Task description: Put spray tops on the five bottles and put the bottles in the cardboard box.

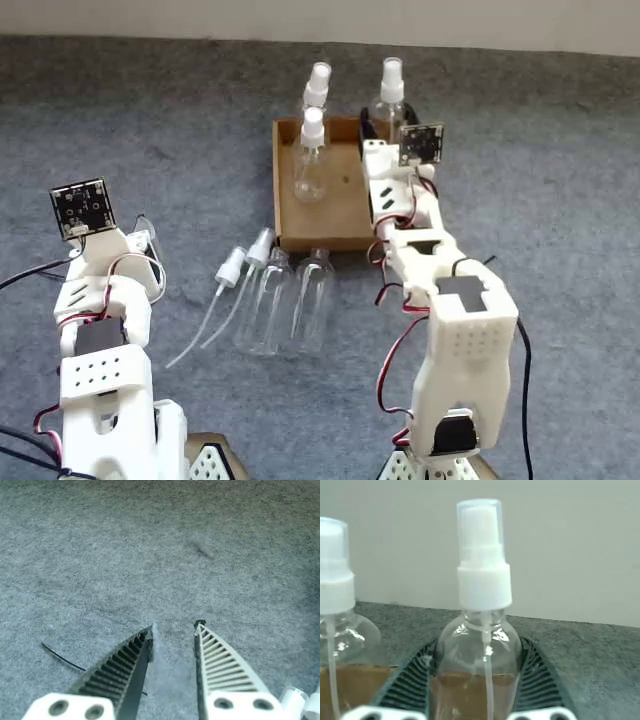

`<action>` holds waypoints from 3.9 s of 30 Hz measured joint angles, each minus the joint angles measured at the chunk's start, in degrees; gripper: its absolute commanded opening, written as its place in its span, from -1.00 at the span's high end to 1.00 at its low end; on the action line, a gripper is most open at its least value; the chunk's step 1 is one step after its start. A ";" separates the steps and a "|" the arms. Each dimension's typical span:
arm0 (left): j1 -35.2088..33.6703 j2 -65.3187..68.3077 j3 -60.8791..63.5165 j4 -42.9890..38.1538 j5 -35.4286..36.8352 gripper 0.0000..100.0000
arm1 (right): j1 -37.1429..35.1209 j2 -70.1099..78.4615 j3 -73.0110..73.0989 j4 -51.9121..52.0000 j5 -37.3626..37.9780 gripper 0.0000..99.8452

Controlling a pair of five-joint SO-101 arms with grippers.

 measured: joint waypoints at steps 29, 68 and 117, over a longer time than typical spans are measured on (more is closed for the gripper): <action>0.00 0.00 0.00 0.00 0.00 0.73 | -1.58 5.80 -5.63 -0.09 4.75 0.71; 0.00 0.00 0.00 0.00 0.00 0.73 | -1.76 5.27 -7.03 8.44 5.19 0.44; 0.62 0.00 0.00 0.00 -1.14 0.73 | -15.82 -56.09 -16.09 101.45 5.01 0.45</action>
